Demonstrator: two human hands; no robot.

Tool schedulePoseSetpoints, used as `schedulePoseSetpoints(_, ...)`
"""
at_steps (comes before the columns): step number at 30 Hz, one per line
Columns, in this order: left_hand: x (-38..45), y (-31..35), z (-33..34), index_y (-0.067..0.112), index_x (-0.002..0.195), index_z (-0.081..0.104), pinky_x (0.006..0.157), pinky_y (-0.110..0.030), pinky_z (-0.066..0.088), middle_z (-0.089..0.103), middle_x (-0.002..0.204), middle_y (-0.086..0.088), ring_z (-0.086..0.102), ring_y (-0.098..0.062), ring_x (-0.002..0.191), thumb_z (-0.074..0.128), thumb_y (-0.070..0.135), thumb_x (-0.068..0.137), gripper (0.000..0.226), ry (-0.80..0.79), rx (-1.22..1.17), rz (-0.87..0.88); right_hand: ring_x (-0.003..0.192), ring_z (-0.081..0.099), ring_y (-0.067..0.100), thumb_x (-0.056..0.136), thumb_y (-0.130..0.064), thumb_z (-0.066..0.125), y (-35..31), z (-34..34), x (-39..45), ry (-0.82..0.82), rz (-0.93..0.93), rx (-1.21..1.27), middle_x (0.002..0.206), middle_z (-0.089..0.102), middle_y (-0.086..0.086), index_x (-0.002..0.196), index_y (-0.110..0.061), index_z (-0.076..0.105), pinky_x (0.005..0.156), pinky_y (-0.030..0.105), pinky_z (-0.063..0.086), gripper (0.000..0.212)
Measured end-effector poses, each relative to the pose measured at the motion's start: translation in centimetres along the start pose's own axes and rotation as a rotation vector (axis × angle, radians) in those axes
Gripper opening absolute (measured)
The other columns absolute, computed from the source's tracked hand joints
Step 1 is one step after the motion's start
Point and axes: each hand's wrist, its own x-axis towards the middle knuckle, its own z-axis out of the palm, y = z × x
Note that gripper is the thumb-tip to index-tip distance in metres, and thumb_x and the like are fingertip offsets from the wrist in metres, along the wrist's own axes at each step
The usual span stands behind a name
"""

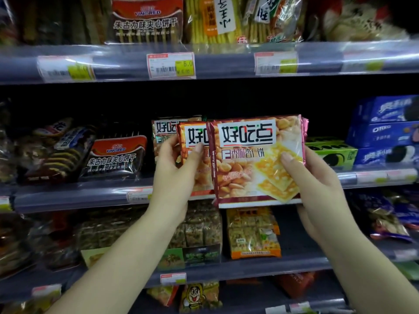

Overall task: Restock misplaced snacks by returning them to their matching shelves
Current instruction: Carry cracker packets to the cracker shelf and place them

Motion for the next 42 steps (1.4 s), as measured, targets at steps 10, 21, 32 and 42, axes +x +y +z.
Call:
schedulePoseSetpoints(10, 2.6, 0.7, 2.7, 0.035, 0.128, 0.049, 0.092, -0.037, 0.054, 0.070, 0.114, 0.013, 0.069, -0.009, 0.104, 0.071, 0.064, 0.064, 0.073, -0.244, 0.087, 0.022, 0.100, 0.069, 0.006, 0.089, -0.041, 0.060, 2.8, 1.4, 5.4, 0.089, -0.049, -0.109, 0.110, 0.071, -0.013, 0.109, -0.045, 0.058, 0.084, 0.034, 0.058, 0.021)
schedulePoseSetpoints(21, 9.4, -0.1, 2.4, 0.034, 0.133, 0.048, 0.081, -0.013, 0.049, 0.062, 0.105, 0.027, 0.058, 0.019, 0.089, 0.072, 0.034, 0.084, 0.055, -0.254, 0.437, 0.140, 0.094, 0.070, 0.013, 0.079, -0.035, 0.073, 2.5, 1.1, 12.9, 0.039, -0.076, -0.451, 0.106, 0.070, -0.002, 0.125, -0.019, 0.050, 0.081, 0.040, 0.060, 0.054)
schedulePoseSetpoints(32, 9.5, -1.0, 1.7, 0.035, 0.144, 0.027, 0.106, -0.040, 0.044, 0.052, 0.137, 0.007, 0.053, -0.011, 0.123, 0.079, 0.039, 0.074, 0.087, -0.298, 0.691, 0.312, 0.104, 0.056, 0.007, 0.071, -0.039, 0.080, 2.3, -1.5, 16.2, -0.268, -0.142, -0.890, 0.119, 0.050, -0.011, 0.145, -0.021, 0.029, 0.081, 0.017, 0.047, 0.091)
schedulePoseSetpoints(42, 10.9, -0.1, 3.4, 0.022, 0.143, 0.028, 0.085, -0.028, 0.042, 0.060, 0.124, -0.004, 0.058, -0.023, 0.110, 0.075, 0.044, 0.077, 0.084, -0.345, 1.006, 0.286, 0.077, 0.056, -0.001, 0.075, -0.034, 0.078, 4.0, -2.1, 16.9, -0.238, -0.140, -0.922, 0.108, 0.054, -0.012, 0.135, -0.023, 0.040, 0.058, 0.010, 0.042, 0.072)
